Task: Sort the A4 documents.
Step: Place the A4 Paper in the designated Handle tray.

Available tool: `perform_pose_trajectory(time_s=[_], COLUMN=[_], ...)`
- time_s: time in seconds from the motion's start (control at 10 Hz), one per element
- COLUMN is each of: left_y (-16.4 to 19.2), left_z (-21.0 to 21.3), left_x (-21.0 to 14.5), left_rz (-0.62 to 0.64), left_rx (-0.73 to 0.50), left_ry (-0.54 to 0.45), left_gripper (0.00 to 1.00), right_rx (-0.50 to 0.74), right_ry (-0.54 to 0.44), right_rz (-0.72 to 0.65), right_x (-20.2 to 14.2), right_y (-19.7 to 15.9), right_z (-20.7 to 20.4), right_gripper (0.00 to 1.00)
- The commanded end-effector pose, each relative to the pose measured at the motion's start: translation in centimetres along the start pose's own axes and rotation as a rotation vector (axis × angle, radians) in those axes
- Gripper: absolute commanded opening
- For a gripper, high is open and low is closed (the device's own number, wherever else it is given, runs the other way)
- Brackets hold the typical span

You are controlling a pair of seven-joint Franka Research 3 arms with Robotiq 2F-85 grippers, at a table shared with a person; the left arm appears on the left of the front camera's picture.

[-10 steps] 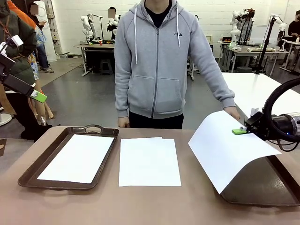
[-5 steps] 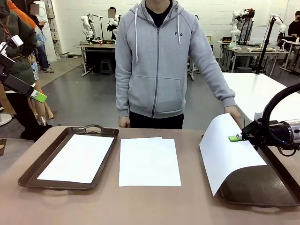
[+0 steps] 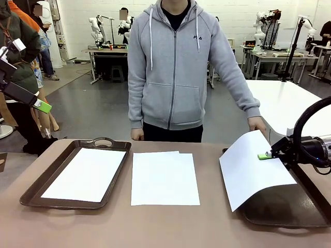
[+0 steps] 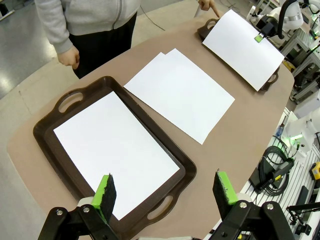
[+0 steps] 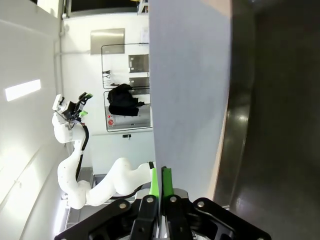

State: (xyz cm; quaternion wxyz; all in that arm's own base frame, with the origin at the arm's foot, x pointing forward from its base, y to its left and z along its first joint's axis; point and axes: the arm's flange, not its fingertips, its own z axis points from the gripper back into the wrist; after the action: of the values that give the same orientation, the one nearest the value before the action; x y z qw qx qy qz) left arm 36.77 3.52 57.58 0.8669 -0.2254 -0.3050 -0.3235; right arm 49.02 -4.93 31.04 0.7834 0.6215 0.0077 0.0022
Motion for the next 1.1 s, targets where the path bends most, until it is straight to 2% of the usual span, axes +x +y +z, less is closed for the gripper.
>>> perform_pose_trajectory(time_s=[0.0, 1.0], left_y=[-0.1, -0.1], left_z=[0.0, 0.0], left_x=[0.0, 0.0], left_rz=[0.0, 0.0], left_rx=[0.004, 0.004], left_ry=[0.002, 0.002], left_gripper=[1.0, 1.0], right_rx=[-0.067, -0.375], right_ry=[0.0, -0.071], right_rz=[-0.04, -0.156], right_x=[0.9, 1.6], right_y=[-0.1, -1.1], right_z=[1.2, 3.6], right_gripper=[0.01, 0.01])
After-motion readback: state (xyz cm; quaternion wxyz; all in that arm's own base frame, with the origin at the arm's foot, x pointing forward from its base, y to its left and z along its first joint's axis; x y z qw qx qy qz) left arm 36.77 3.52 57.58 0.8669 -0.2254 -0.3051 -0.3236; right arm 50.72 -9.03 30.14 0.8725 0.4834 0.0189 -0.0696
